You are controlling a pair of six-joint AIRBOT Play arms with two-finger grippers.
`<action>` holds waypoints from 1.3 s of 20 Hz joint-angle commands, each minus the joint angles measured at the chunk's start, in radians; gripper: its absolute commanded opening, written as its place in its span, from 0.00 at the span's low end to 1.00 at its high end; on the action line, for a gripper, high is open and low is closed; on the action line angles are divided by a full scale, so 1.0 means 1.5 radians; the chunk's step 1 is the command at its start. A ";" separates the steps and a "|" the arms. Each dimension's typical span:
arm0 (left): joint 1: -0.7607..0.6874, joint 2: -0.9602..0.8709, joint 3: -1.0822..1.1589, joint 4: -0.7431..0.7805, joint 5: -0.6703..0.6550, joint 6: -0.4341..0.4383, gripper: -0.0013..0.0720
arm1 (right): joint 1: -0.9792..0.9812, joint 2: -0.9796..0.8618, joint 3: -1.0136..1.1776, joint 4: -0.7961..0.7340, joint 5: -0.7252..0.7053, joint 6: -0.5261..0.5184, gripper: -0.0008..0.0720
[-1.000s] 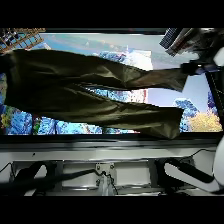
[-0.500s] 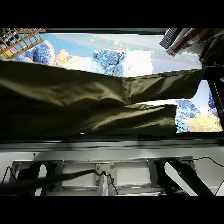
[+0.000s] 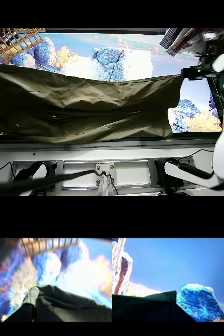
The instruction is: Fold the clothes and pants, and hang the long-sleeved shirts on hangers.
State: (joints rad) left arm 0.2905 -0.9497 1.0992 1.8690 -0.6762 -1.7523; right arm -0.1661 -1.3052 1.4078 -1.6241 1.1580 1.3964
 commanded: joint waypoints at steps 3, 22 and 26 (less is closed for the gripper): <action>0.038 -0.263 0.001 0.010 0.185 -0.106 0.03 | -0.001 -0.185 0.001 0.002 -0.154 0.037 0.03; 0.052 -0.375 0.003 0.003 0.465 -0.400 0.96 | -0.006 -0.393 0.279 0.005 -0.091 0.117 0.70; 0.087 -0.275 0.003 0.005 0.324 -0.366 0.96 | -0.010 -0.368 0.279 0.038 -0.014 0.147 0.55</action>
State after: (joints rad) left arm 0.3908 -1.4494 1.1030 1.8744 -0.0368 -2.3169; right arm -0.1780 -1.8774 1.8198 -1.5970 1.0241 1.5898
